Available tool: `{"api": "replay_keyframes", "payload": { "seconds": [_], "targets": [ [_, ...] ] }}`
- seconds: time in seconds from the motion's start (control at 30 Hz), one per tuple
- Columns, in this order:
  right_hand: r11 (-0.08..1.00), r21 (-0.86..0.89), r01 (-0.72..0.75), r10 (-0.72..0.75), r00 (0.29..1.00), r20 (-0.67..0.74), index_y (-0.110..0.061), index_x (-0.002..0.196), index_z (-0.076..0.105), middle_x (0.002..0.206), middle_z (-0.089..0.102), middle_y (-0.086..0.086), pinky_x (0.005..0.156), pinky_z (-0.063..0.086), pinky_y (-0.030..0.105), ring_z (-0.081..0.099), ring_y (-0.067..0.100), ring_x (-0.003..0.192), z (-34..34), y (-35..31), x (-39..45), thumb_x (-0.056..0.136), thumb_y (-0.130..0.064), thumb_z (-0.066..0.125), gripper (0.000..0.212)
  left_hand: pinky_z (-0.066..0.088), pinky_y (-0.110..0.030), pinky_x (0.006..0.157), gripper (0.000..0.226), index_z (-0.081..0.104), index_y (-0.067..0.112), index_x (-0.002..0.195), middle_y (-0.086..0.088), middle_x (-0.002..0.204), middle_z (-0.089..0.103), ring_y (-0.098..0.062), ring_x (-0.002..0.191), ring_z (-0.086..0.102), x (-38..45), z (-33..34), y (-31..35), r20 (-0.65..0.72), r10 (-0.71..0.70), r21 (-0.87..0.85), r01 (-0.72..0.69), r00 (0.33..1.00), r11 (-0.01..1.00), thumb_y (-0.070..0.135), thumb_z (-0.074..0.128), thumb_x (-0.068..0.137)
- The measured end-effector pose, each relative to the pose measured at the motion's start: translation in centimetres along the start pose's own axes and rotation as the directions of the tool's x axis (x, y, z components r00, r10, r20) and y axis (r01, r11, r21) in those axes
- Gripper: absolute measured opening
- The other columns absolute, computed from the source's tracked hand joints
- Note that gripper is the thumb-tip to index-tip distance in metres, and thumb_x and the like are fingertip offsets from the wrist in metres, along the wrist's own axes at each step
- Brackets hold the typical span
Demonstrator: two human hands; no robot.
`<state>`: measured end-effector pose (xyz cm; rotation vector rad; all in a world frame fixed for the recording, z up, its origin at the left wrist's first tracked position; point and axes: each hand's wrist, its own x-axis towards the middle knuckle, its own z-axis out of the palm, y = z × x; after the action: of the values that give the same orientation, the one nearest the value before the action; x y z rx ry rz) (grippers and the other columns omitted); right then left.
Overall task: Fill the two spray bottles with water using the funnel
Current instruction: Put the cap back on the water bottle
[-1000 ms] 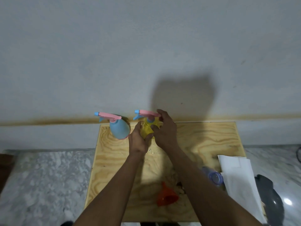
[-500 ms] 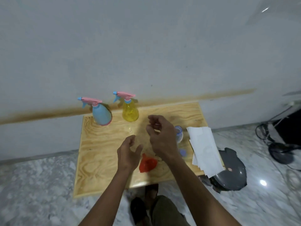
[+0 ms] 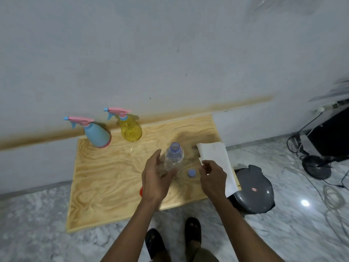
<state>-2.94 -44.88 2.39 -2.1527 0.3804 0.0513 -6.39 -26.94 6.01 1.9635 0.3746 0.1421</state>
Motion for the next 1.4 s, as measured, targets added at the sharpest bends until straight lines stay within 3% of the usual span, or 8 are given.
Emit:
{"api": "replay_keyframes", "payload": {
  "seconds": [0.13,0.43,0.6,0.73,0.87,0.97,1.1,1.4],
  "targets": [
    [0.991,-0.128,0.038,-0.012,0.981,0.194,-0.005,0.115,0.069,0.107,0.071,0.013,0.085,0.045,0.029,0.065,0.029,0.101,2.5,2.9,2.4,0.089,-0.012,0.067,0.027,0.049,-0.037,0.101,0.083,0.043,0.034,0.144,0.013,0.143,0.050,-0.002,0.129,0.049,1.2,2.4,0.8,-0.036,0.018,-0.055,-0.020,0.999,0.998,0.051,0.080,0.072],
    [0.897,-0.335,0.287,-0.151,0.913,0.379,-0.007,0.089,0.066,0.097,0.063,0.014,0.076,0.050,0.037,0.061,0.036,0.094,6.4,6.5,4.1,0.082,-0.007,0.069,0.007,0.055,-0.034,0.091,0.049,0.059,0.024,0.130,0.013,0.123,0.066,-0.002,0.114,0.061,1.5,4.5,0.9,-0.176,0.022,-0.088,-0.038,0.984,0.995,0.022,0.078,0.085],
    [0.860,-0.383,0.337,-0.186,0.906,0.381,-0.007,0.103,0.061,0.111,0.058,0.013,0.080,0.047,0.036,0.056,0.032,0.104,6.7,6.6,4.3,0.090,-0.013,0.063,0.014,0.055,-0.033,0.092,0.049,0.059,0.023,0.130,0.013,0.123,0.065,-0.002,0.115,0.061,1.5,4.7,0.6,-0.184,0.015,-0.075,-0.029,0.983,0.997,0.020,0.077,0.085],
    [0.956,-0.214,0.201,-0.145,0.958,0.248,-0.007,0.115,0.064,0.107,0.064,0.015,0.082,0.041,0.031,0.059,0.031,0.101,4.3,3.8,4.7,0.088,-0.020,0.069,0.031,0.055,-0.038,0.094,0.051,0.058,0.025,0.132,0.015,0.124,0.065,0.001,0.115,0.060,1.3,4.7,0.7,-0.196,-0.010,-0.074,-0.004,0.981,0.997,0.024,0.077,0.085],
    [0.950,0.118,0.290,-0.298,0.953,0.062,-0.013,0.114,0.066,0.104,0.066,0.000,0.077,0.051,0.024,0.062,0.012,0.092,-1.1,-2.7,4.7,0.087,-0.027,0.074,0.031,0.055,-0.038,0.094,0.050,0.058,0.025,0.132,0.014,0.123,0.066,0.000,0.113,0.062,1.1,4.7,1.2,-0.185,-0.030,-0.111,0.009,0.982,0.994,0.023,0.076,0.085],
    [0.848,0.217,0.484,-0.521,0.837,0.166,-0.016,0.114,0.066,0.103,0.067,-0.007,0.070,0.054,0.017,0.063,0.004,0.089,-3.5,-7.6,4.2,0.086,-0.021,0.075,0.030,0.055,-0.039,0.093,0.051,0.058,0.026,0.131,0.012,0.123,0.067,-0.002,0.111,0.064,1.0,4.6,1.5,-0.173,-0.045,-0.118,0.025,0.984,0.993,0.030,0.076,0.084],
    [0.674,0.088,0.734,-0.692,0.585,0.422,-0.007,0.123,0.065,0.116,0.068,0.008,0.087,0.047,0.026,0.064,0.022,0.102,-3.0,-10.2,4.6,0.086,-0.013,0.070,0.037,0.054,-0.043,0.095,0.064,0.057,0.026,0.134,0.009,0.127,0.066,-0.006,0.116,0.061,1.0,4.5,1.3,-0.166,-0.060,-0.100,0.044,0.984,0.994,0.051,0.066,0.076],
    [0.524,-0.010,0.852,-0.693,0.433,0.577,0.005,0.120,0.064,0.109,0.067,0.022,0.083,0.044,0.029,0.064,0.035,0.097,-2.1,-10.5,5.1,0.087,-0.012,0.059,0.037,0.054,-0.024,0.088,0.061,0.057,0.018,0.136,0.000,0.124,0.067,-0.011,0.108,0.064,1.5,4.6,0.4,-0.142,-0.118,-0.140,0.097,0.983,0.985,0.026,0.078,0.079]
  ]
}}
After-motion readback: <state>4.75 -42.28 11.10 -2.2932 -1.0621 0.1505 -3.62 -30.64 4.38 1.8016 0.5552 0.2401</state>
